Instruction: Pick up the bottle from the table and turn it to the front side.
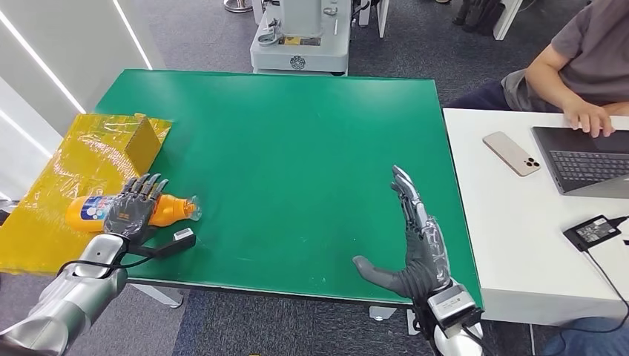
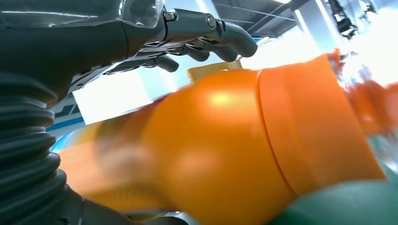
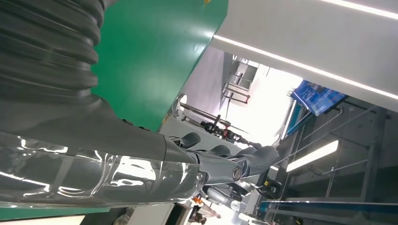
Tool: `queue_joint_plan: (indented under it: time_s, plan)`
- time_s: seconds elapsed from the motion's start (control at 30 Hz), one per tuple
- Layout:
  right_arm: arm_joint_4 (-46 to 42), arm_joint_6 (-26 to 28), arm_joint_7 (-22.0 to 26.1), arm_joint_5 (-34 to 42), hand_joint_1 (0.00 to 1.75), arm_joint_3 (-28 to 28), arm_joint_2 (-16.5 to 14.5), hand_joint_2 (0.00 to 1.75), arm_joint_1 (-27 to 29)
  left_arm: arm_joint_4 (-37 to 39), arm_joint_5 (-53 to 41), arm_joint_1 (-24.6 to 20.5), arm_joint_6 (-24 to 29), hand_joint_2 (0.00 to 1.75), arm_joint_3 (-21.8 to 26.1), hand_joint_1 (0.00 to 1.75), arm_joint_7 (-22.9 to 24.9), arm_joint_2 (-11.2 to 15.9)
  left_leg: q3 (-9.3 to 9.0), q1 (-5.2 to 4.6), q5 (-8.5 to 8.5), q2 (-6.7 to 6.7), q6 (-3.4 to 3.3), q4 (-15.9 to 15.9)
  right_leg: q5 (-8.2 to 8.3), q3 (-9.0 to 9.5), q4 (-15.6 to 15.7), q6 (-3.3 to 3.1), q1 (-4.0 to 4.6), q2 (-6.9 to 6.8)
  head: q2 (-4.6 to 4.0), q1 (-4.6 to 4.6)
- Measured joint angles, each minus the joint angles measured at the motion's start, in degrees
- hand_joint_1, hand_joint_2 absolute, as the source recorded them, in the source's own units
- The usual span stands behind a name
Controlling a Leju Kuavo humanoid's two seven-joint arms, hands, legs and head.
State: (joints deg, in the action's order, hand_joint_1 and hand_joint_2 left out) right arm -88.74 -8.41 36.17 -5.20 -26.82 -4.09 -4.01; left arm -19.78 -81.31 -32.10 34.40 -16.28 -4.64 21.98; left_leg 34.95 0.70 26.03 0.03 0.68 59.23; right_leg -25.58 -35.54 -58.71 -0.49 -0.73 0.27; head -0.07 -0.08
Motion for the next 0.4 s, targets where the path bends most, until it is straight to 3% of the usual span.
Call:
queue_joint_plan:
  time_s: [0.13, 0.2, 0.27, 0.33, 0.4]
  plan:
    - [0.2, 0.0, 0.0, 0.0, 0.0, 0.0, 0.0, 1.75, -0.1, -0.1, 0.9, 0.6, 1.4, 1.75, 1.1, 0.0, -0.5, -0.1, 0.0, 0.0, 0.0, 0.0, 0.0, 0.0, -0.01, 0.0, 0.0, 0.0, 0.0, 0.0, 0.0, -0.01]
    - [0.2, 0.0, 0.0, 0.0, 0.0, 0.0, 0.0, 1.75, 0.0, -2.3, 2.4, 2.2, 3.1, 1.75, 3.0, 0.0, -3.4, -0.7, -0.05, -0.03, 0.01, 0.05, 0.02, 0.0, 0.0, -0.05, 0.0, 0.0, -0.02, 0.06, 0.0, -0.03]
    - [0.2, 0.2, -0.1, 0.1, 0.0, 0.1, 0.0, 1.75, 0.1, -9.3, 3.9, 5.0, 3.9, 1.75, 8.6, 0.0, -12.7, -2.9, -0.01, -0.06, 0.01, -0.01, 0.02, 0.0, -0.02, -0.1, 0.1, 0.02, -0.04, 0.02, 0.0, -0.03]
    - [0.2, 0.6, -0.2, 0.2, 0.0, 0.0, -0.1, 1.75, 0.2, -17.4, 5.7, 7.3, 4.0, 1.75, 18.2, 0.0, -25.7, -6.6, 0.08, -0.04, 0.03, -0.04, 0.03, 0.0, -0.02, -0.07, 0.1, 0.01, -0.03, -0.02, 0.0, 0.17]
    - [0.2, 0.8, -0.2, 0.3, 0.0, 0.0, -0.2, 1.75, 0.1, -22.2, 7.7, 8.4, 4.0, 1.75, 26.2, 0.0, -32.8, -9.2, 0.04, -0.02, 0.1, 0.18, 0.1, 0.0, 0.03, -0.05, 0.1, -0.04, -0.03, 0.2, 0.0, 0.32]
